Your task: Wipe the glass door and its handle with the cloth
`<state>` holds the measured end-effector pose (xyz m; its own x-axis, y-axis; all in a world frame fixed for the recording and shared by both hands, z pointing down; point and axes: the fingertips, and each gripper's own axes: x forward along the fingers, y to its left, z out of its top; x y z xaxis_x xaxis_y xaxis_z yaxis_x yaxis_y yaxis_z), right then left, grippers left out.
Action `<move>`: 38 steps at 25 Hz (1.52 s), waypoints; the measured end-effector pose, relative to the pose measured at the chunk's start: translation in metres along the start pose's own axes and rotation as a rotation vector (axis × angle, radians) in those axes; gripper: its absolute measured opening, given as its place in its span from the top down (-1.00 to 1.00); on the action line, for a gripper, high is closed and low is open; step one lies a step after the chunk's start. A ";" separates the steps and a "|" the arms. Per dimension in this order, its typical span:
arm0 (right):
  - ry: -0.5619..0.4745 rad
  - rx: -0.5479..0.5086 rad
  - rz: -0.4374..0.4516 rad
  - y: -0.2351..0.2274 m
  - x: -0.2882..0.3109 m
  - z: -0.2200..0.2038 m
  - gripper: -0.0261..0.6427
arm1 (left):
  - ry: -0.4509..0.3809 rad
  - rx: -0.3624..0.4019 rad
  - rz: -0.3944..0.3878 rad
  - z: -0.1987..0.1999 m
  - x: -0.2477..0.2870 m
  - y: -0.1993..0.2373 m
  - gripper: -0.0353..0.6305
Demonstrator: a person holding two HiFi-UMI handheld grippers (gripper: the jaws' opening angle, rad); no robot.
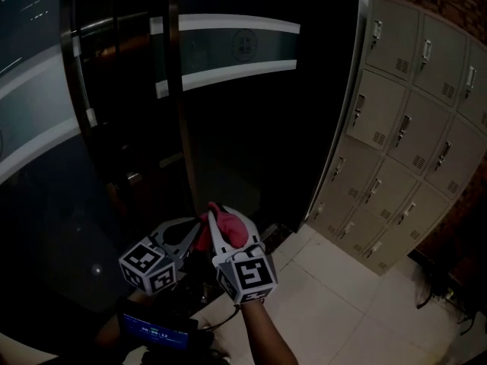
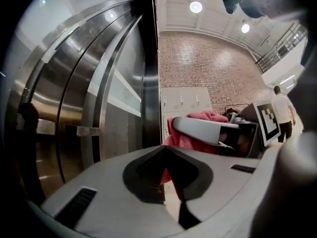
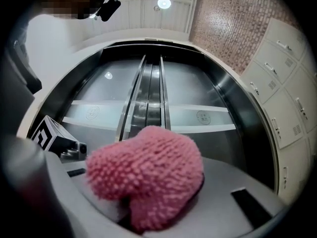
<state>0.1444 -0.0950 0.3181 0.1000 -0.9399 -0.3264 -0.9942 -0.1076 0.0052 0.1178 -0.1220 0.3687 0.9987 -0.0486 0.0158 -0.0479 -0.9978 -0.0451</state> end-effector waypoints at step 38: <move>-0.216 0.128 0.874 -0.178 0.341 0.043 0.74 | -0.029 0.027 0.853 0.040 0.244 0.190 0.89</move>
<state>0.3541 -0.3826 0.1650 -0.6885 -0.5872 -0.4256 -0.7104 0.6639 0.2334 0.3534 -0.3222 0.3239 0.6211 -0.7815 -0.0597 -0.7837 -0.6188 -0.0536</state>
